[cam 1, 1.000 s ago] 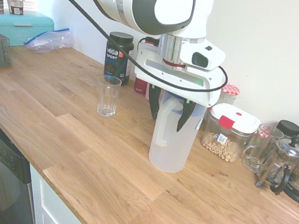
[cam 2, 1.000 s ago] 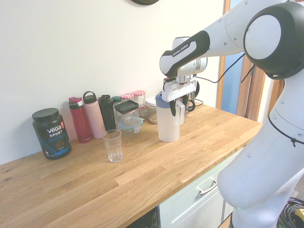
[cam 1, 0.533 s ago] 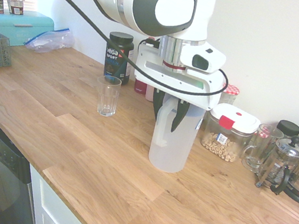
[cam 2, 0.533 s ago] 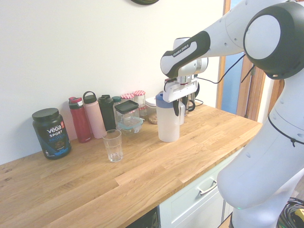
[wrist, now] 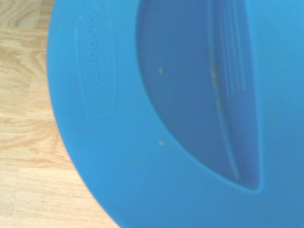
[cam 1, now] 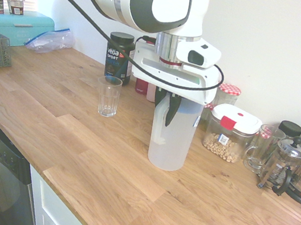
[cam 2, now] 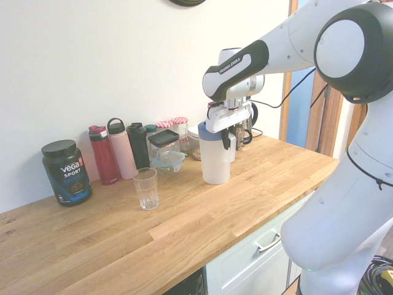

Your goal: Pour me some water

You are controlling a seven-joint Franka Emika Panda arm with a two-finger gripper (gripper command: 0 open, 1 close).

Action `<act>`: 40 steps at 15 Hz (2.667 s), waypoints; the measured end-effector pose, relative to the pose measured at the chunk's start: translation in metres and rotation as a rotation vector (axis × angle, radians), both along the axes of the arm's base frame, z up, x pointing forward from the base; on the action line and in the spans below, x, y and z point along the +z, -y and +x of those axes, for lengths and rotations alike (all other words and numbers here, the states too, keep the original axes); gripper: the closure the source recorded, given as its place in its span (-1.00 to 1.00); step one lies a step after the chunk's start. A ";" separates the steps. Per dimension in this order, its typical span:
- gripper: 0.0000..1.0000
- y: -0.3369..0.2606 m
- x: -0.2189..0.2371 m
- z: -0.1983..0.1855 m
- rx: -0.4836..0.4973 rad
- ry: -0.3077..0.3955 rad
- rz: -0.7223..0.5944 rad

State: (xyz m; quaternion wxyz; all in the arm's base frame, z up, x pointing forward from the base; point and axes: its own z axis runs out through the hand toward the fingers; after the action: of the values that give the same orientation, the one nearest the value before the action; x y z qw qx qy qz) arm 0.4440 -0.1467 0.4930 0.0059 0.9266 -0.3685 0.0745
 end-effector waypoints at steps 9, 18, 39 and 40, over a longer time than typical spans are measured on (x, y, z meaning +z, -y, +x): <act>1.00 -0.007 0.087 -0.042 0.215 0.061 -0.010; 1.00 -0.101 0.086 -0.027 0.712 -0.019 -0.044; 1.00 -0.228 0.064 0.042 0.948 -0.538 -0.415; 1.00 -0.235 0.059 0.045 0.955 -0.567 -0.435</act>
State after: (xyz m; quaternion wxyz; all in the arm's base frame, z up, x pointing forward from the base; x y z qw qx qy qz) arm 0.4887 0.0878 0.5524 0.2596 0.9510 0.1288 -0.1074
